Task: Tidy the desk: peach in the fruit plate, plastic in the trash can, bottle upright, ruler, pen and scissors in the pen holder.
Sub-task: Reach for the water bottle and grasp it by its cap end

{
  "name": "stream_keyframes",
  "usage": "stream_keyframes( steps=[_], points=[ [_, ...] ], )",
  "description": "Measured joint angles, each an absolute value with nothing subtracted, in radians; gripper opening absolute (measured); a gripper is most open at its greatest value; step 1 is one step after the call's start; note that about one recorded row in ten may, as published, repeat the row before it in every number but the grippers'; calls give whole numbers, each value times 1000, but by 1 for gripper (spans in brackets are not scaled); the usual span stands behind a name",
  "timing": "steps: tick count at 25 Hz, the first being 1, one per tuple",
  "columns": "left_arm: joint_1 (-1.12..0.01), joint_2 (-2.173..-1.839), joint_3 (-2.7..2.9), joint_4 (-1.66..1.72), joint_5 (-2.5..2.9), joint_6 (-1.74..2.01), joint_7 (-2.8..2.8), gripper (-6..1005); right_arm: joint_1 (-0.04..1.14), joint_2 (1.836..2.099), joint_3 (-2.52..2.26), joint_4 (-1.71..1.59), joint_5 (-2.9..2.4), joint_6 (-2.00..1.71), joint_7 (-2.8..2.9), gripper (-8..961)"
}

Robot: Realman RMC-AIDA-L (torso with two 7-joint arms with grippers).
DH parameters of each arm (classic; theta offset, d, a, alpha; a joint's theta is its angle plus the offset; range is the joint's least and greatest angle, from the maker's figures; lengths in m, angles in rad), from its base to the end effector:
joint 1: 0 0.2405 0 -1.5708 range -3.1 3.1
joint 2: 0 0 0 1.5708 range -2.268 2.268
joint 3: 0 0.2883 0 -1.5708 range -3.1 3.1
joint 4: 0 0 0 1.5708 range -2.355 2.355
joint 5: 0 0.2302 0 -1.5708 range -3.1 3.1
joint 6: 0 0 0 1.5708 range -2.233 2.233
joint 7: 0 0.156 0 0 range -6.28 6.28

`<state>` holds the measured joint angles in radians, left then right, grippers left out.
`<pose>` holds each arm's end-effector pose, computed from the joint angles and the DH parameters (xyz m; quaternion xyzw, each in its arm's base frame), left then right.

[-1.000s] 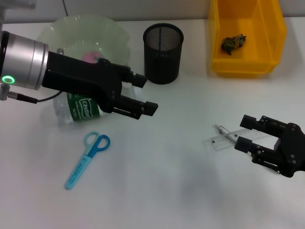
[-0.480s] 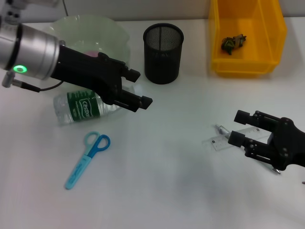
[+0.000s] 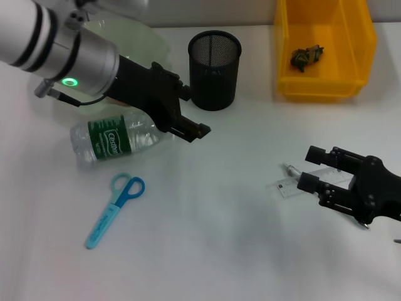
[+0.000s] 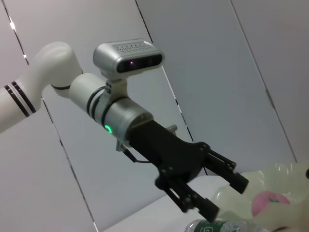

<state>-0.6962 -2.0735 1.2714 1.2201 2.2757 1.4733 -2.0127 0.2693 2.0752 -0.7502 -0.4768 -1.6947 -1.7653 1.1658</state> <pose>-0.1512 0.4158 -0.0329 -0.9893 -0.0969 0.0323 0.1041 0.3348 0.2607 -0.0315 -0.8744 0.2467 0.3964 0.1321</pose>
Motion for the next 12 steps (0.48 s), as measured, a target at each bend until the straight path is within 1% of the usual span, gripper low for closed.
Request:
stream_keyframes(
  steps=[12],
  points=[
    [-736, -2079, 1456, 1213, 2430, 1335, -2120, 785, 267, 2077, -753, -453, -1695, -1765, 1165, 663]
  ],
)
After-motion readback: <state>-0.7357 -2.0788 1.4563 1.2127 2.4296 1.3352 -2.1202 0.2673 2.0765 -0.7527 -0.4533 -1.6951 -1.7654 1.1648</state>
